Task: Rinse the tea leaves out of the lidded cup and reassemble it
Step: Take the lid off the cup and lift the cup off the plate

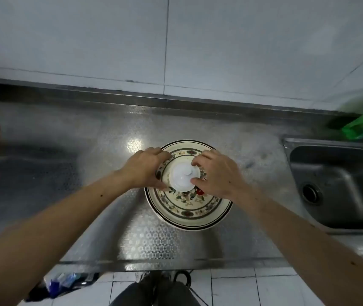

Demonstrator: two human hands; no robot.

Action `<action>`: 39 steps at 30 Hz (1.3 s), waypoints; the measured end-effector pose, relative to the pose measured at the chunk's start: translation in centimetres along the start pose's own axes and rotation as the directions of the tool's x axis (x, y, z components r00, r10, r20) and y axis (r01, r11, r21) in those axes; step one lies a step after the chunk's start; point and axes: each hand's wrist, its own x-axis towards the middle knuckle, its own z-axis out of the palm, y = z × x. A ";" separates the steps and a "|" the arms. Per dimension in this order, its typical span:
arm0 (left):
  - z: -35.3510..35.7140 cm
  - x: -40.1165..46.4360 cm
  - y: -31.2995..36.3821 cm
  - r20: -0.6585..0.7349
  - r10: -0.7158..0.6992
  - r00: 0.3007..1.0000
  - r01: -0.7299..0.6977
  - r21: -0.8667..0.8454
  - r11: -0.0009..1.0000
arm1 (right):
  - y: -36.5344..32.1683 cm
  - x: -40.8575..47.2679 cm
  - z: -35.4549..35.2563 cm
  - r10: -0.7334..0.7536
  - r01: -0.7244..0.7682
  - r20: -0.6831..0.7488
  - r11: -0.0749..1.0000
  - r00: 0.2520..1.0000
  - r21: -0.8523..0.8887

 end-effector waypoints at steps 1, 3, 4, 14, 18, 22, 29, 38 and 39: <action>0.1 0.2 0.0 0.004 0.002 1.000 -0.002 0.008 1.000 | -0.1 0.1 0.2 -0.011 0.011 0.011 1.000 1.000 0.006; 0.6 0.6 0.1 -0.010 0.005 1.000 -0.005 0.017 1.000 | -0.4 0.3 0.3 -0.010 0.010 0.015 1.000 1.000 -0.002; 0.8 0.6 0.1 -0.011 0.003 1.000 -0.003 0.026 1.000 | -0.5 0.3 0.4 0.001 -0.001 0.021 1.000 1.000 -0.010; 1.2 1.6 0.2 0.006 -0.008 1.000 0.008 -0.051 0.999 | -0.6 1.3 1.1 -0.012 0.012 0.019 1.000 1.000 -0.008; 1.3 1.7 0.1 -0.001 0.014 1.000 -0.014 -0.075 0.997 | -0.3 1.4 0.8 -0.025 0.025 0.018 1.000 1.000 -0.014; 1.5 1.6 0.5 -0.021 0.062 0.998 -0.064 -0.130 0.989 | 0.6 1.2 -0.4 0.005 -0.005 -0.018 1.000 1.000 0.004; 2.5 2.3 1.5 -0.072 0.095 0.993 -0.105 -0.151 0.983 | 2.6 0.1 -1.1 0.061 -0.062 -0.037 0.998 0.997 -0.027; 2.6 3.0 2.1 -0.106 0.101 0.989 -0.114 -0.127 0.985 | 4.1 -1.6 -1.0 0.137 -0.137 -0.060 0.991 0.989 -0.002; 2.5 3.1 2.2 -0.112 0.105 0.988 -0.120 -0.133 0.984 | 4.2 -1.8 -1.1 0.148 -0.148 -0.064 0.989 0.987 -0.003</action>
